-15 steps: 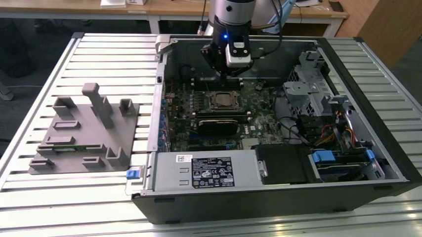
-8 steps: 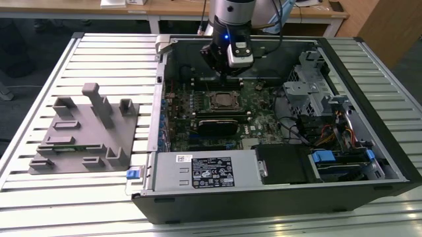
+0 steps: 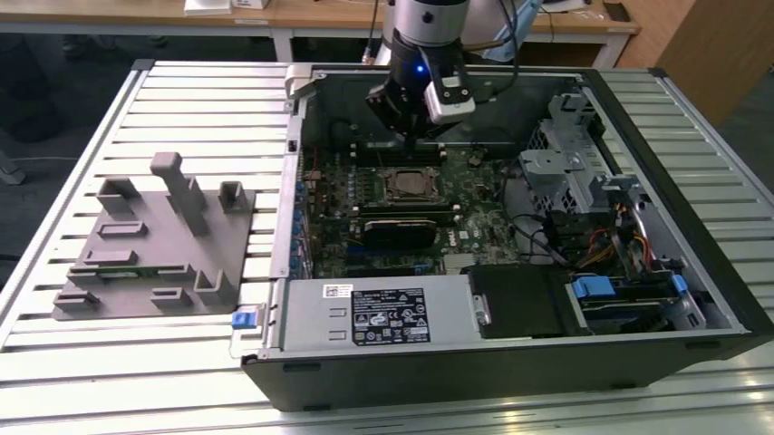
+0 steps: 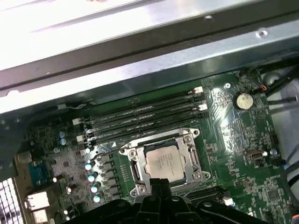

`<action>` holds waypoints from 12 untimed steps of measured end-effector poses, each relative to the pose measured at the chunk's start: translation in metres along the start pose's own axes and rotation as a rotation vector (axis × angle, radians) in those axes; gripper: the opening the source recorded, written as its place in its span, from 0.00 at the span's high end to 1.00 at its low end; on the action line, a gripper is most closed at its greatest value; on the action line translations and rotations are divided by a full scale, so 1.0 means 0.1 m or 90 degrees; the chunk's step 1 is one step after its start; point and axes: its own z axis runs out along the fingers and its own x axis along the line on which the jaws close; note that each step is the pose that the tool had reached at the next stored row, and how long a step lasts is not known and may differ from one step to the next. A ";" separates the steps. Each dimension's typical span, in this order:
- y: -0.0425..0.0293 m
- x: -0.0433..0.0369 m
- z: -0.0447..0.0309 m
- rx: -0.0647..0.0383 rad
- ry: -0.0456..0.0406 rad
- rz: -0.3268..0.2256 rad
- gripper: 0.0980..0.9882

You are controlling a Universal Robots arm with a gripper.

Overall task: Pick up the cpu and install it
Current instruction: 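Install the first cpu locking lever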

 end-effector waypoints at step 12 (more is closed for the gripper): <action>-0.007 0.025 0.009 -0.010 -0.0041 -0.052 0.98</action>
